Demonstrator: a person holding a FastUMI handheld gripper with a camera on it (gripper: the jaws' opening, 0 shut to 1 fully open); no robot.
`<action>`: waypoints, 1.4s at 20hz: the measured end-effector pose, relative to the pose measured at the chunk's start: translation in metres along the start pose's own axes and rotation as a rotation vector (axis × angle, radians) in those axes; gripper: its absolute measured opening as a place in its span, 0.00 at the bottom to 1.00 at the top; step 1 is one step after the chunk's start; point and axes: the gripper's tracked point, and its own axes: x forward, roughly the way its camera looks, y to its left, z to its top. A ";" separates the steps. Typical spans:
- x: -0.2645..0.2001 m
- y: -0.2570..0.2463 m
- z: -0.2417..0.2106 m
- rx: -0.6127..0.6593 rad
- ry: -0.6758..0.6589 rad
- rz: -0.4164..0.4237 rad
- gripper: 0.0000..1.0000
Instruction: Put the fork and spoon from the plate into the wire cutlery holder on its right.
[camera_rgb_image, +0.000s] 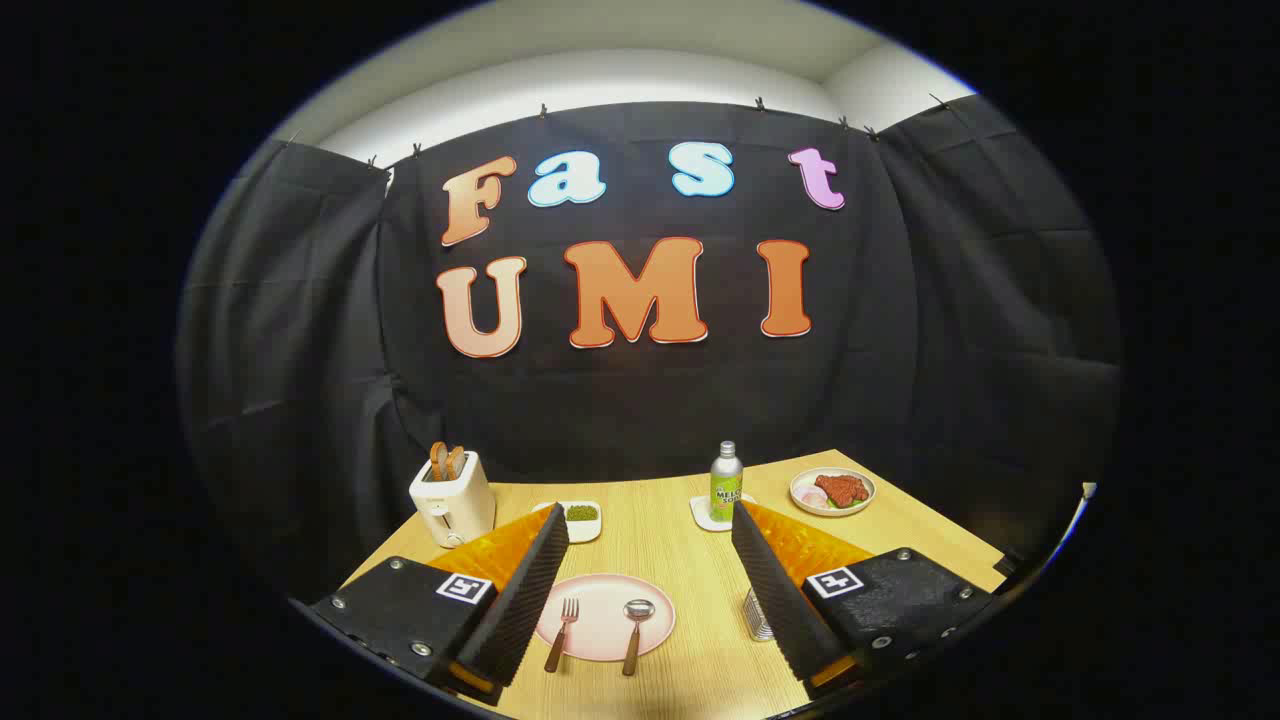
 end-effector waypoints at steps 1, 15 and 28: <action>0.001 0.001 -0.001 0.000 0.004 0.000 0.98; 0.007 0.006 -0.009 -0.002 0.018 -0.008 0.98; 0.027 0.022 -0.037 -0.004 0.064 0.021 0.98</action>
